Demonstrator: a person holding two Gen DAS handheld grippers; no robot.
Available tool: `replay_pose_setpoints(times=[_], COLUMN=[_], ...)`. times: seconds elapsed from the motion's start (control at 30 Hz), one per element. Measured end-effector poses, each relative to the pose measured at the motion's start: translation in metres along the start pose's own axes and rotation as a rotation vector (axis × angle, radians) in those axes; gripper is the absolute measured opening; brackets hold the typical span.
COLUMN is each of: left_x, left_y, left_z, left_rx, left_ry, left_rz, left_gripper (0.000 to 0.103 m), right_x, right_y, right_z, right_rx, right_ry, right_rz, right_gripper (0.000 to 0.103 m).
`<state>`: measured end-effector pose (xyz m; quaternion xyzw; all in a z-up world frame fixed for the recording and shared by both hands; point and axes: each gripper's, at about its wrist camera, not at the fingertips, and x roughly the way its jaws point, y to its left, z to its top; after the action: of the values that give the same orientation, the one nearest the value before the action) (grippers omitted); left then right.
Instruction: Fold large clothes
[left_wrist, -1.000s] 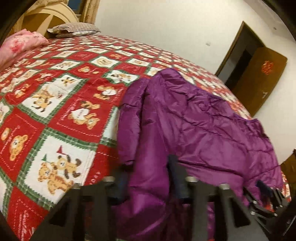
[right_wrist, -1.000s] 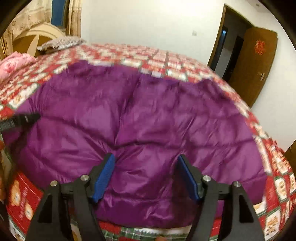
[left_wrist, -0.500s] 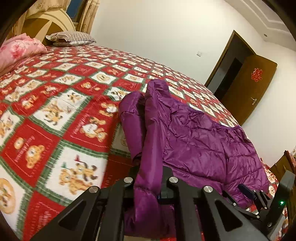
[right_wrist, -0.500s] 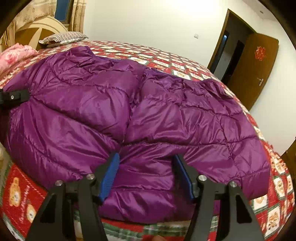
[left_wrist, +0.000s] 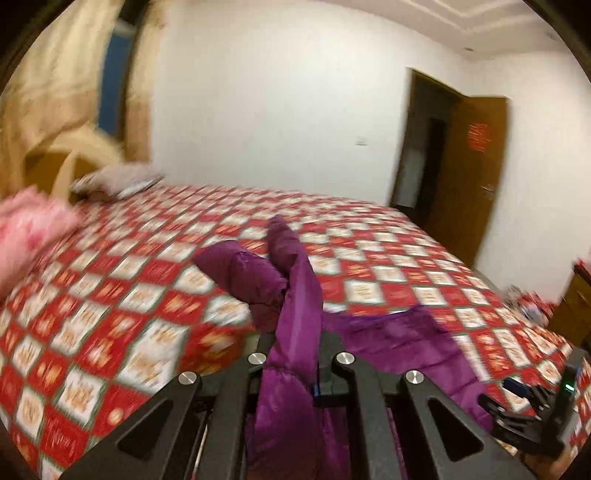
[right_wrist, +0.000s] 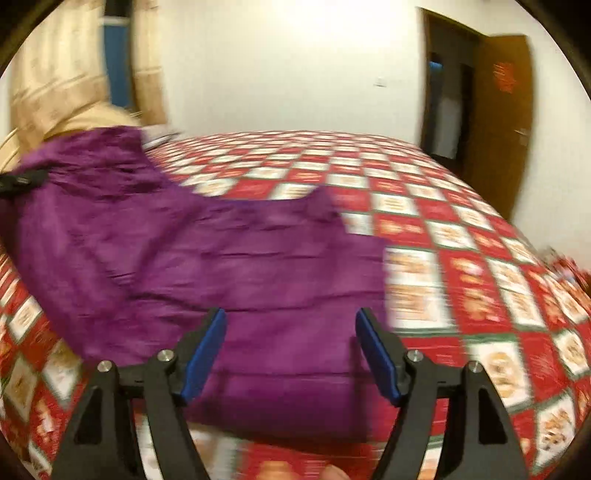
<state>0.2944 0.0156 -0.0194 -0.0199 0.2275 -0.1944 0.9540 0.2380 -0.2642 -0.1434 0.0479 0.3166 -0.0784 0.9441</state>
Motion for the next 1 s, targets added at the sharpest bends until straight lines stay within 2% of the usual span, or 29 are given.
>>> replay_pose_setpoints(times=[0.17,0.27,0.4,0.5,0.57,0.67,0.8,0.83,0.9,0.97,1.0], left_x=[0.019,0.039,0.077,0.098,0.096,0.088,0.073,0.066,0.051,0.035,0.027], left_y=[-0.115,-0.173,-0.231,-0.253,-0.262,-0.267,-0.274,-0.275,-0.274,-0.265,-0.258], left_z=[-0.002,-0.026,-0.078,-0.117,-0.136,-0.139,-0.128,-0.125,-0.111,-0.096,-0.087], left_rx=[0.21,0.322,0.496,0.599,0.67,0.706,0.749,0.752,0.727,0.66,0.623], left_ry=[0.009,0.059,0.14,0.211,0.207,0.193,0.159,0.144,0.109,0.09,0.066], left_rz=[-0.105,-0.165,-0.167,-0.165,-0.162,-0.148,-0.093,-0.086,-0.109,-0.141,-0.14], left_gripper=[0.007,0.007,0.007,0.007,0.007,0.01,0.015,0.018,0.032,0.079,0.087], right_x=[0.009,0.003,-0.003,-0.002,0.0,0.001,0.002,0.001,-0.003,-0.007,-0.01], right_y=[-0.091,-0.124,-0.144,-0.155,-0.16,-0.163,-0.165,-0.164,-0.162,-0.161,-0.161], right_z=[-0.007,-0.015,-0.032,-0.041,-0.043,-0.045,-0.035,-0.031,-0.023,-0.012,-0.005], right_rx=[0.204,0.261,0.31,0.344,0.354,0.356,0.356,0.35,0.332,0.314,0.306], right_ry=[0.055,0.059,0.076,0.093,0.099,0.099,0.091,0.084,0.072,0.059,0.053], right_rz=[-0.091,-0.115,-0.116,-0.109,-0.106,-0.11,-0.11,-0.11,-0.123,-0.142,-0.151], right_gripper=[0.076,0.076,0.076,0.076,0.076,0.076,0.076,0.076,0.076,0.076,0.076])
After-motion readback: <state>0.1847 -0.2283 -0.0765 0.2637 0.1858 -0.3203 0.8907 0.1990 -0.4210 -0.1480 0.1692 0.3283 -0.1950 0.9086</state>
